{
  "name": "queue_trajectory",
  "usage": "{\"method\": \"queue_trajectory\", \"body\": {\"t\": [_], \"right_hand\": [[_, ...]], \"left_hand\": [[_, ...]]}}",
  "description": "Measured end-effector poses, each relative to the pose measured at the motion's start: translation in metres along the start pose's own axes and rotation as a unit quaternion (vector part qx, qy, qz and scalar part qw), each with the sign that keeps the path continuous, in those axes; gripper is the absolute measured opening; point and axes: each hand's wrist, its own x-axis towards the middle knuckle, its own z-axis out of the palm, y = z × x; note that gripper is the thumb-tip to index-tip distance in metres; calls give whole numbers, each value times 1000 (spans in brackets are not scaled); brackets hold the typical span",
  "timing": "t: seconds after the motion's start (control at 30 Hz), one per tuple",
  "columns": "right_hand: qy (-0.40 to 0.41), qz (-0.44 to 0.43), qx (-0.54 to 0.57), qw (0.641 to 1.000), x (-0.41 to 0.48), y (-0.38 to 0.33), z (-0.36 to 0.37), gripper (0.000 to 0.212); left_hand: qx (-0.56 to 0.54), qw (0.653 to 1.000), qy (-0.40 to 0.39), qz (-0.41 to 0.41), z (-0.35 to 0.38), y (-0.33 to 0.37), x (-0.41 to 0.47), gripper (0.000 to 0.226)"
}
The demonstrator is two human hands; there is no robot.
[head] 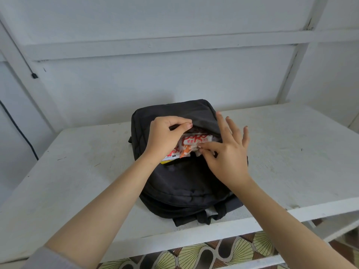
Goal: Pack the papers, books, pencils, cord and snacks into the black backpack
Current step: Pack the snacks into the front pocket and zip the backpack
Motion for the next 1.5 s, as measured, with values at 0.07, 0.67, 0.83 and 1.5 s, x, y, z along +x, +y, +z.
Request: {"method": "queue_trajectory", "body": {"t": [0.07,0.67,0.83,1.5], "right_hand": [[40,39,-12,998,5,1,1,14],[-41,80,40,995,15,20,-3,77],[-65,80,54,993,23,29,-8,81],[-59,55,-20,997,23,16,9,96]], "left_hand": [[1,1000,-7,-2,0,-1,-2,13],[261,939,-217,57,-7,-19,-6,77],[313,918,-236,65,-19,-27,-13,80],[250,950,-143,117,-16,-36,-27,51]]}}
